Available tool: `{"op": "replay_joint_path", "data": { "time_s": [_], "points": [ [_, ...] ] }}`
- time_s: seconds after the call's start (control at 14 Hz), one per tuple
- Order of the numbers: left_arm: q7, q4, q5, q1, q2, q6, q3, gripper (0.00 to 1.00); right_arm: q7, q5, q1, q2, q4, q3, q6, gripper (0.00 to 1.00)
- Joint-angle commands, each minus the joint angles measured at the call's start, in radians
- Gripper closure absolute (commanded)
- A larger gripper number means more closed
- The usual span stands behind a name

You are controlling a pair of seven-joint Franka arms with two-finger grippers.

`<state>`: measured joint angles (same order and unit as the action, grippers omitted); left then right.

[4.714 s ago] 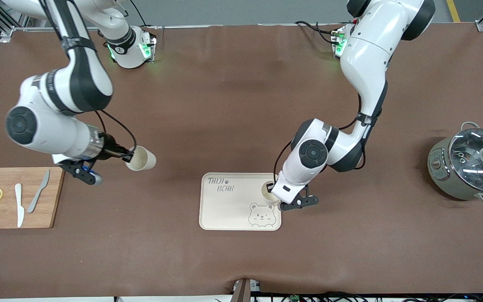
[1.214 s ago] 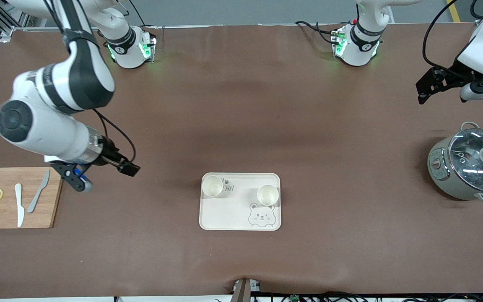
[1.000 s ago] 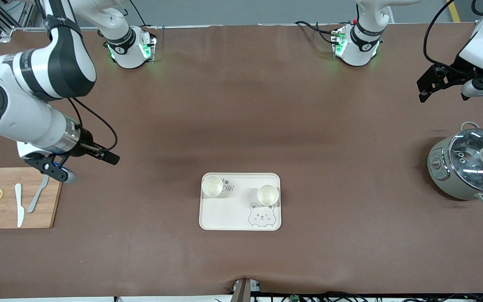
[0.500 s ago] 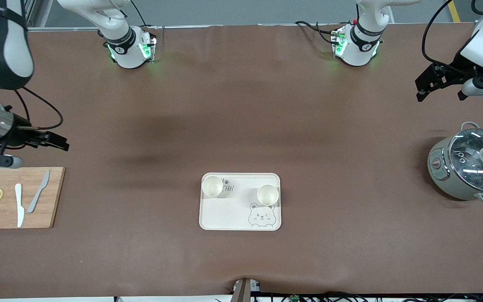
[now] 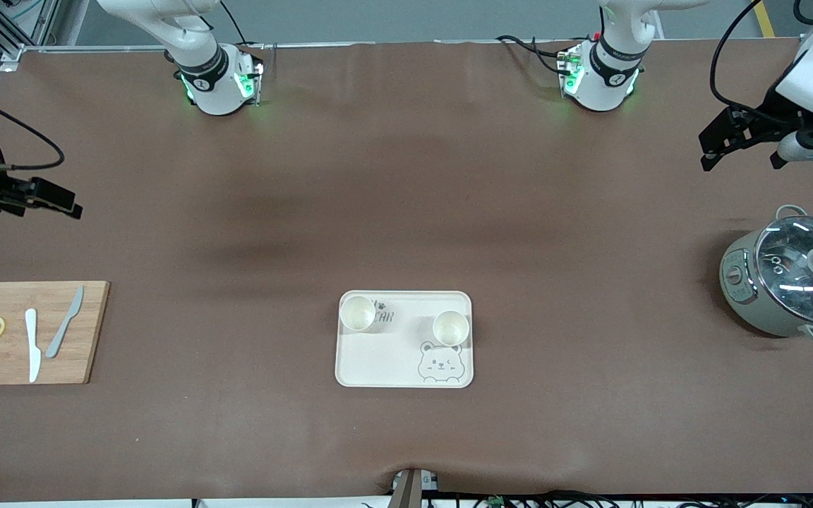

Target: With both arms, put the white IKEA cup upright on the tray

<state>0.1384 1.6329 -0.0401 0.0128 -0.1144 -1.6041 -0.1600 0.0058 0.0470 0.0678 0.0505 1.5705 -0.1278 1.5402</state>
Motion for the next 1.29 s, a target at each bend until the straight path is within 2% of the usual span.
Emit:
{"op": "replay_joint_path", "data": {
  "time_s": [0.0, 0.29, 1.21],
  "points": [
    [0.000, -0.004, 0.011, 0.006, -0.002, -0.002, 0.002, 0.00, -0.024, -0.018, 0.004, -0.078, 0.092, 0.010, 0.055, 0.00],
    [-0.008, -0.008, 0.009, 0.007, 0.007, -0.013, 0.005, 0.00, -0.024, -0.019, 0.004, -0.104, 0.102, 0.011, 0.022, 0.00],
    [-0.014, -0.088, 0.003, 0.036, 0.048, -0.010, 0.023, 0.00, -0.064, -0.035, 0.000, -0.080, 0.076, 0.011, 0.032, 0.00]
  ]
}}
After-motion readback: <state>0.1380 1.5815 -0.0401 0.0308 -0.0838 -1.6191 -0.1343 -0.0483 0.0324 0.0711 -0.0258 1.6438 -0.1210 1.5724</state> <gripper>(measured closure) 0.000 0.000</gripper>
